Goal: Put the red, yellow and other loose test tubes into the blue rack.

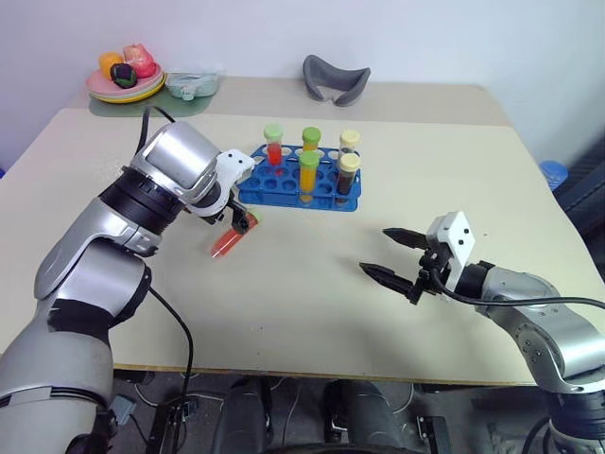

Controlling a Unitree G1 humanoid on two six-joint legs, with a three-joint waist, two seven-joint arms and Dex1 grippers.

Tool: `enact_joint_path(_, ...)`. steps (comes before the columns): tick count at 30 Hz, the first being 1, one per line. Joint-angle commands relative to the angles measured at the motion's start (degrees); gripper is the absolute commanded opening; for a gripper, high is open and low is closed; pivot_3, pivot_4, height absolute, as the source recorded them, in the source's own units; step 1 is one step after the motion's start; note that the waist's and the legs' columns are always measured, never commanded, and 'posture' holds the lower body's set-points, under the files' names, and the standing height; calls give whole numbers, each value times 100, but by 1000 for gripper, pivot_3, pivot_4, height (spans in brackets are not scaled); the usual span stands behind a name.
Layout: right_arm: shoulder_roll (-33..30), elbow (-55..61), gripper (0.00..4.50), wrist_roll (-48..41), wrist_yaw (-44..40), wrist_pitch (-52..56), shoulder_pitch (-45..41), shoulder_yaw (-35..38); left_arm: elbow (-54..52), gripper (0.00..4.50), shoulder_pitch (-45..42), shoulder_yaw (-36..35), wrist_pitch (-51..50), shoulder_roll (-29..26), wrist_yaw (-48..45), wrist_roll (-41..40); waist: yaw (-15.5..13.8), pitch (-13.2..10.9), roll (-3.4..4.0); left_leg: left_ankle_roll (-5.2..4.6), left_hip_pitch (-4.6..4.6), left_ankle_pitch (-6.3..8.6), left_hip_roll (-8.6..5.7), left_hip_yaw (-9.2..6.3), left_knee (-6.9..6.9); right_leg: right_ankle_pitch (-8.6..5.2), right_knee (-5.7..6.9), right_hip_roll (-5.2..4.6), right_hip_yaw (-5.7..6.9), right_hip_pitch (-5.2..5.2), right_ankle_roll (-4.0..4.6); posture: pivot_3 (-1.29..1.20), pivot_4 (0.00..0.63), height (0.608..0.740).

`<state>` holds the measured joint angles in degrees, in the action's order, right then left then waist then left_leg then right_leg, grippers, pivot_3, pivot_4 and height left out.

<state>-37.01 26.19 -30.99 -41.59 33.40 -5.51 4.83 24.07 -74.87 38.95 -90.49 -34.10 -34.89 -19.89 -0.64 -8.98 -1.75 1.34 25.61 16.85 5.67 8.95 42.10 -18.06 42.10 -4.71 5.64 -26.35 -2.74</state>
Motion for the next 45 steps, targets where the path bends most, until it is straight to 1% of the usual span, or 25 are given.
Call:
enact_joint_path(1,65,214,4449,-29,50,-109,-26,33,309,4451,-238,80,-10,220,-143,90,-2,0,0,0,0,0,0,0,0,0,0,0,0,0,0,0,150,680)
enact_joint_path(5,100,188,4449,-11,59,-124,-60,8,621,4451,-317,64,-83,471,-235,114,3,-2,-1,0,2,0,0,0,2,0,1,0,0,-2,0,0,150,680)
enact_joint_path(11,127,173,4449,19,44,-142,-73,-18,860,4451,-309,302,28,576,-355,236,9,-2,-1,1,2,0,1,-1,1,0,1,1,0,-2,0,0,150,680)
enact_joint_path(15,139,157,4449,43,43,-150,-84,-30,967,4451,-337,472,102,574,-452,336,7,-2,-1,1,3,0,0,0,2,0,1,1,0,-2,0,0,150,680)
enact_joint_path(21,153,178,4449,42,69,-153,-55,-44,1290,4451,-243,436,21,585,-578,337,9,-2,0,0,1,0,1,0,2,0,1,1,0,-1,0,0,150,680)
enact_joint_path(32,181,155,4449,48,89,-150,-99,-108,1453,4451,-180,335,155,610,-678,446,19,-1,2,1,-4,-1,1,0,2,0,5,1,-1,2,0,0,150,680)
enact_joint_path(33,181,153,4449,49,90,-148,-104,-109,1479,3929,-181,315,169,610,-684,458,19,-1,2,1,-5,-1,1,0,2,0,5,1,-1,2,0,0,150,680)
enact_joint_path(34,181,154,4449,49,90,-147,-104,-110,1501,3608,-184,298,173,612,-692,466,19,-1,2,1,-5,-1,1,0,2,0,6,1,-1,2,0,0,150,680)
enact_joint_path(38,187,165,4449,50,104,-141,-97,-111,1730,1745,-223,114,101,665,-669,519,14,-1,2,1,-4,-1,1,1,3,0,6,0,-2,2,0,0,150,680)
enact_joint_path(42,198,165,4449,60,111,-146,-94,-124,1821,1745,-208,-66,186,695,-600,629,14,0,3,1,-5,-1,0,1,4,0,6,0,-1,3,0,0,150,680)
enact_joint_path(43,200,169,4449,58,112,-145,-94,-125,1825,1525,-202,-150,175,705,-561,650,14,0,3,1,-6,-1,0,1,4,0,6,0,-1,4,0,0,150,680)
enact_joint_path(45,202,156,4449,63,108,-146,-112,-132,1871,918,-207,-243,184,722,-505,697,14,0,2,1,-5,-1,0,1,5,0,7,0,-1,3,0,0,150,680)
